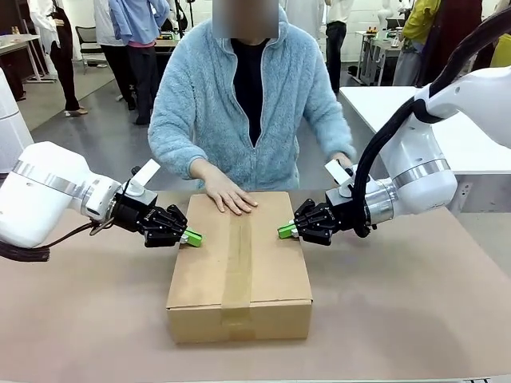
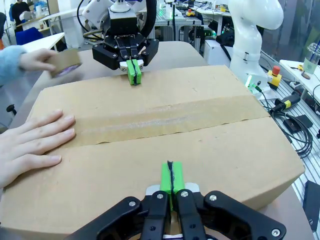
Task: Wrap the clocks to prevent damage.
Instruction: After the human seals the box with tape, release both hands from the side flaps of the Package Box.
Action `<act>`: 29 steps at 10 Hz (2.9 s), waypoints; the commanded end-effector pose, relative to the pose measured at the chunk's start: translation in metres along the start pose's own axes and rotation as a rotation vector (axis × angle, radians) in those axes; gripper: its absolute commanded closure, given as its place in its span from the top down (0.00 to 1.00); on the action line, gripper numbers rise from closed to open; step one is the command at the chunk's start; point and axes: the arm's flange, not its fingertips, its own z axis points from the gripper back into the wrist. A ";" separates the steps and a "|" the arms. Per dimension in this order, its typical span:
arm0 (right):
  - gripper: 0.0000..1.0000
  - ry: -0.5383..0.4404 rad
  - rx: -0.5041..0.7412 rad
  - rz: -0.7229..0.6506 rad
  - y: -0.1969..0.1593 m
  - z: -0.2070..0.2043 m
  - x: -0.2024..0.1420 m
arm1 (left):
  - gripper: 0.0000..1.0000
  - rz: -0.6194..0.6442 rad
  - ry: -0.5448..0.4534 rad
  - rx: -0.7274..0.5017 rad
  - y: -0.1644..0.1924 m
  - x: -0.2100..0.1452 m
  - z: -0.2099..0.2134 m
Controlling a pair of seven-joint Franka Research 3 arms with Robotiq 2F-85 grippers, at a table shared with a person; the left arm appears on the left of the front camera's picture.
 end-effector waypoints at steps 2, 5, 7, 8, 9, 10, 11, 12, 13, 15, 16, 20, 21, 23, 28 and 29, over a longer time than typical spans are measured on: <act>0.01 0.007 -0.003 -0.003 0.000 -0.002 -0.002 | 0.00 -0.013 0.010 0.006 0.000 -0.002 -0.002; 0.01 0.007 -0.003 -0.003 0.000 -0.002 -0.002 | 0.00 -0.013 0.010 0.006 0.000 -0.002 -0.002; 0.01 0.007 -0.003 -0.003 0.000 -0.002 -0.002 | 0.00 -0.013 0.010 0.006 0.000 -0.002 -0.002; 0.01 0.007 -0.003 -0.003 0.000 -0.002 -0.002 | 0.00 -0.013 0.010 0.006 0.000 -0.002 -0.002; 0.01 0.007 -0.003 -0.003 0.000 -0.002 -0.002 | 0.00 -0.013 0.010 0.006 0.000 -0.002 -0.002; 0.01 0.007 -0.003 -0.003 0.000 -0.002 -0.002 | 0.00 -0.013 0.010 0.006 0.000 -0.002 -0.002; 0.01 0.007 -0.003 -0.003 0.000 -0.002 -0.002 | 0.00 -0.013 0.010 0.006 0.000 -0.002 -0.002; 0.01 0.007 -0.003 -0.003 0.000 -0.002 -0.002 | 0.00 -0.013 0.010 0.006 0.000 -0.002 -0.002; 0.01 0.007 -0.003 -0.003 0.000 -0.002 -0.002 | 0.00 -0.013 0.010 0.006 0.000 -0.002 -0.002; 0.01 0.020 0.022 0.000 0.005 0.004 0.016 | 0.00 -0.010 0.011 -0.015 -0.004 0.014 0.010; 0.01 0.072 0.021 0.004 0.012 0.013 0.042 | 0.00 -0.018 0.075 -0.007 -0.007 0.037 0.024; 0.01 0.408 -0.053 -0.096 0.058 0.062 0.155 | 0.00 0.022 0.289 -0.042 -0.042 0.132 0.092; 0.01 0.464 -0.077 -0.117 0.070 0.069 0.173 | 0.00 0.040 0.328 -0.018 -0.057 0.149 0.107; 0.01 0.514 -0.163 -0.147 0.083 0.092 0.207 | 0.00 0.057 0.384 0.031 -0.073 0.180 0.133; 0.01 0.509 -0.165 -0.121 0.084 0.096 0.216 | 0.00 0.045 0.378 0.046 -0.078 0.182 0.137; 0.01 0.509 -0.165 -0.121 0.084 0.096 0.216 | 0.00 0.045 0.378 0.046 -0.078 0.182 0.137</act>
